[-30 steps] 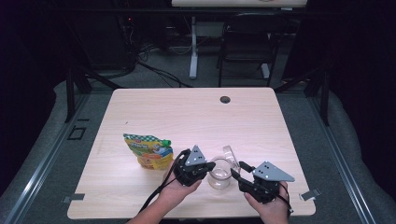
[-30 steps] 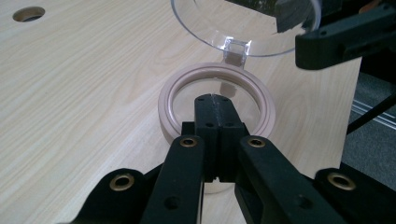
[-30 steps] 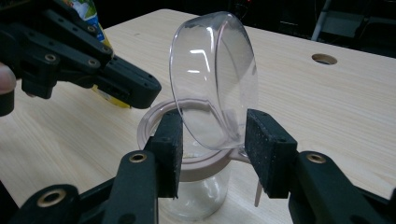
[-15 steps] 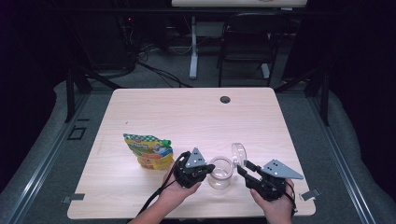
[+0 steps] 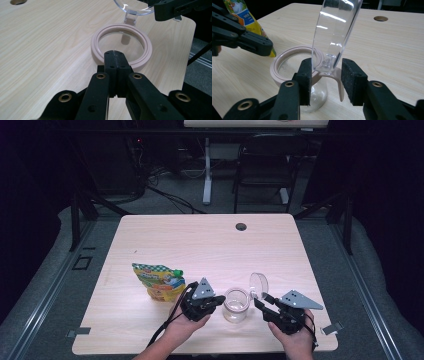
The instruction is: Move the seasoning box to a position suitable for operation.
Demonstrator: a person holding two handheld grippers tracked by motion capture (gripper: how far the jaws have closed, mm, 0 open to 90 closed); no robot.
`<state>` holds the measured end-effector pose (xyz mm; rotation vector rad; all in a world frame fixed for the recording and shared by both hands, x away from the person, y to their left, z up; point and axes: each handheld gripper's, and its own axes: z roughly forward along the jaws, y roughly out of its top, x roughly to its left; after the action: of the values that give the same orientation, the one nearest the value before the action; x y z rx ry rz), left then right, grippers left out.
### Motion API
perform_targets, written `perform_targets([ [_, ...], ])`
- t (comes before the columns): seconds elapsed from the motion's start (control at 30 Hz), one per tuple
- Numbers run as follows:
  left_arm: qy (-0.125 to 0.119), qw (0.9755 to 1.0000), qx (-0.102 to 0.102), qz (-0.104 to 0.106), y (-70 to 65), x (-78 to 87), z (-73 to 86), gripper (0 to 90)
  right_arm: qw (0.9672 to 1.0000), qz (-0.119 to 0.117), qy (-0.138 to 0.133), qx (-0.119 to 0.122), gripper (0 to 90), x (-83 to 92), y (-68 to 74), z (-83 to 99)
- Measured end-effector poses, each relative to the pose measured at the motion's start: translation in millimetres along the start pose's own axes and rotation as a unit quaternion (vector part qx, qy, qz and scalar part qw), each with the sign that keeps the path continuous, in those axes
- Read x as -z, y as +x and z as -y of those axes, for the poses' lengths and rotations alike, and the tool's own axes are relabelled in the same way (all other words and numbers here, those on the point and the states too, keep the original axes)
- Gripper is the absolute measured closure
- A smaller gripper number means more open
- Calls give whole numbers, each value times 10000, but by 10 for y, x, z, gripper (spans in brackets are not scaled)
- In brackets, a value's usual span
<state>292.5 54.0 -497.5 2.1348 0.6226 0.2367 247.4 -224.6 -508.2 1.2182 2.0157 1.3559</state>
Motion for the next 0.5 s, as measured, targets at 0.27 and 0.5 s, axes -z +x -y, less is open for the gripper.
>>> perform_targets([
  [0.27, -36, 9999, 61, -118, 132, 205, 121, 900, 9998, -60, 184, 69, 605, -16, -10, 60],
  [0.5, -83, 9993, 162, -338, 274, 452, 278, 881, 9994, 12, 347, 62, 610, -42, -45, 132],
])
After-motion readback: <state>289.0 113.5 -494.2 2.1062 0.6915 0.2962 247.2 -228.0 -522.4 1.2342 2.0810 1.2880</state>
